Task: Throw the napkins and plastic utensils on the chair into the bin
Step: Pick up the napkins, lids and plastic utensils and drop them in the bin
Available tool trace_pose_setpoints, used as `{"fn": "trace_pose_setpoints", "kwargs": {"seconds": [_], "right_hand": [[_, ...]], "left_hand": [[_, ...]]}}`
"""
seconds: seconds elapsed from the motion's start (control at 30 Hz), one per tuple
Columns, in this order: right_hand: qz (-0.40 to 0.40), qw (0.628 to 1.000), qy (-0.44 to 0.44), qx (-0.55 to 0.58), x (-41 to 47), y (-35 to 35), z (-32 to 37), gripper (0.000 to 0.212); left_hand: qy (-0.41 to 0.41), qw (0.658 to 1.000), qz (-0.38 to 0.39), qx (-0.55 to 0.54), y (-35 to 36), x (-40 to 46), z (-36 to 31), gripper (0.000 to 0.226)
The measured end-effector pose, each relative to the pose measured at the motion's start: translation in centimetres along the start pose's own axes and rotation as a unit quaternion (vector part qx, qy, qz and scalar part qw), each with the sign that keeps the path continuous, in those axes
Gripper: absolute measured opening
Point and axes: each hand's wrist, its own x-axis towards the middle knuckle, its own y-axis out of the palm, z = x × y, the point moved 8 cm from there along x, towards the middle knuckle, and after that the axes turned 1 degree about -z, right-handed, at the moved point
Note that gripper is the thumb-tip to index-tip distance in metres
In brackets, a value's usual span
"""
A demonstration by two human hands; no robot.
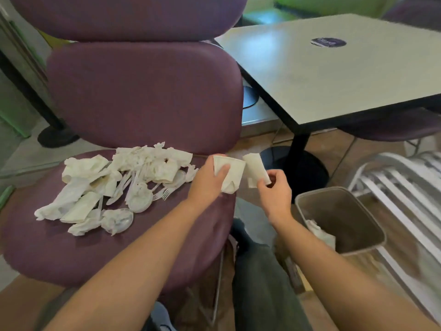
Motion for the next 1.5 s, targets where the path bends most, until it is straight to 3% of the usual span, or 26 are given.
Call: {"fn": "trace_pose_setpoints", "kwargs": {"seconds": [0.27, 0.43, 0.67, 0.77, 0.9, 0.97, 1.2, 1.5], "right_hand": [[-0.070, 0.996, 0.050, -0.006, 0.2, -9.9, -6.3, 0.019], [-0.112, 0.989, 0.092, -0.009, 0.7, -14.3, -9.7, 0.012], [-0.167, 0.970, 0.143, -0.105, 3.3, -18.9, -15.2, 0.016], [-0.126, 0.966, 0.150, -0.169, 3.8, -18.2, -17.2, 0.023], [-0.041, 0.962, 0.157, -0.221, 4.2, -17.1, -19.2, 0.038], [-0.027, 0.961, 0.149, -0.231, 4.3, -16.8, -19.0, 0.038], [0.012, 0.971, 0.085, -0.224, 4.6, -13.9, -15.3, 0.036], [0.059, 0.977, -0.007, -0.205, 3.8, -6.0, -7.9, 0.029]], "left_hand": [[-0.011, 0.991, 0.135, -0.011, 12.7, -2.5, -3.6, 0.052], [0.012, 0.987, 0.140, 0.075, 18.4, -2.9, -4.2, 0.046], [-0.012, 0.986, 0.154, 0.067, 26.6, -2.8, -4.2, 0.040], [-0.039, 0.986, 0.152, 0.062, 28.4, -3.4, -3.2, 0.042], [-0.087, 0.974, 0.203, 0.045, 31.3, -4.0, -2.4, 0.069], [-0.081, 0.973, 0.211, 0.051, 31.4, -4.0, -2.5, 0.072], [-0.038, 0.983, 0.175, 0.035, 26.8, -2.9, -3.0, 0.048], [-0.020, 0.995, 0.075, 0.057, 13.6, -0.7, -2.3, 0.025]]}}
